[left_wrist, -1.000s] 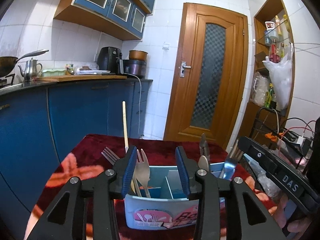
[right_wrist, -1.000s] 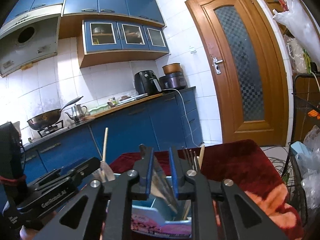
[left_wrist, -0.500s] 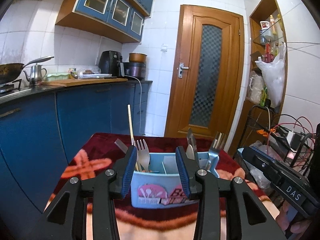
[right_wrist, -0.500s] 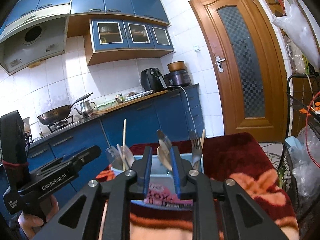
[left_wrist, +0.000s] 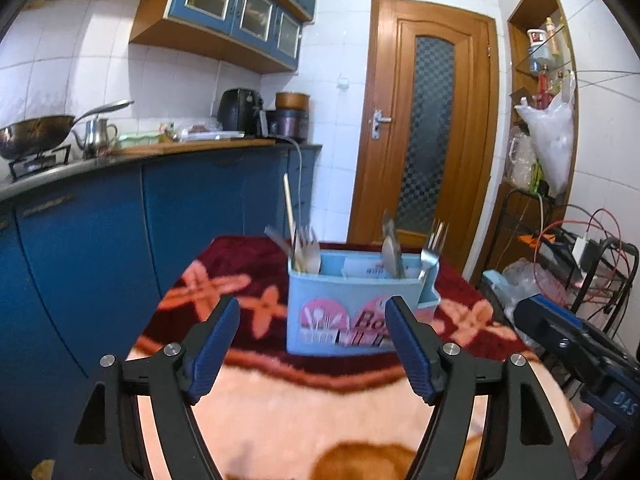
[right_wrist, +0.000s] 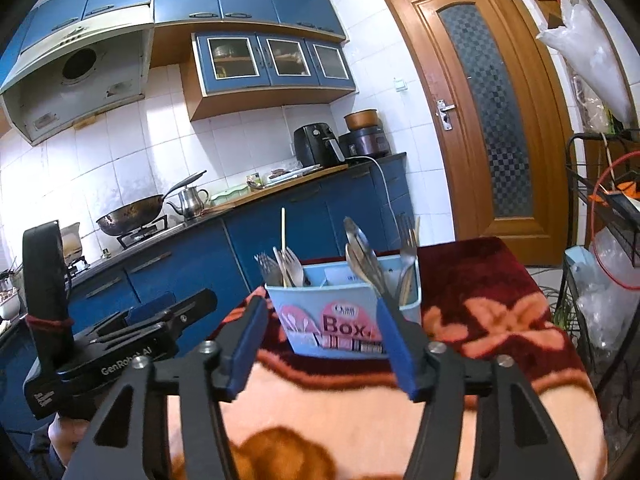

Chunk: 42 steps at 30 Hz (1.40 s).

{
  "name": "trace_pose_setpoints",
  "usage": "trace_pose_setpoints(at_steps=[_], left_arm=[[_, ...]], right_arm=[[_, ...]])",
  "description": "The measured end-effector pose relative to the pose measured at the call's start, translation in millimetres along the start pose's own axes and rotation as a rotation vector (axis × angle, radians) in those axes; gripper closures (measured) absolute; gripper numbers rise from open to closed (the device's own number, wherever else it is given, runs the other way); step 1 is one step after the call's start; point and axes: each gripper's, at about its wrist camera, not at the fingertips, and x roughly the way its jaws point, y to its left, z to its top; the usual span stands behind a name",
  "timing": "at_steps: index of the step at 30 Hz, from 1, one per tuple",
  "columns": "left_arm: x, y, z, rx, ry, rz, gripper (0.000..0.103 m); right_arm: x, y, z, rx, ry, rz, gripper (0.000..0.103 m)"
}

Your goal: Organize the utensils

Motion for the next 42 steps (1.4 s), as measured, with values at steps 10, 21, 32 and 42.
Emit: trace_pose_setpoints(at_steps=[10, 21, 32, 42], left_arm=[[0, 3, -40, 0.030, 0.061, 0.051, 0.027], [10, 5, -80, 0.017, 0.073, 0.102, 0.027], [17, 9, -93, 0.001, 0.038, 0.148, 0.027], [17, 9, -94, -0.012, 0.032, 0.153, 0.027]], right_arm=[[-4, -9, -42, -0.015, 0.044, -0.065, 0.027], [0, -3, -82, -0.086, 0.020, -0.128, 0.025], [2, -9, -94, -0.072, -0.007, -0.157, 0.025], [-1, -7, -97, -0.082, -0.026, -0.162, 0.025]])
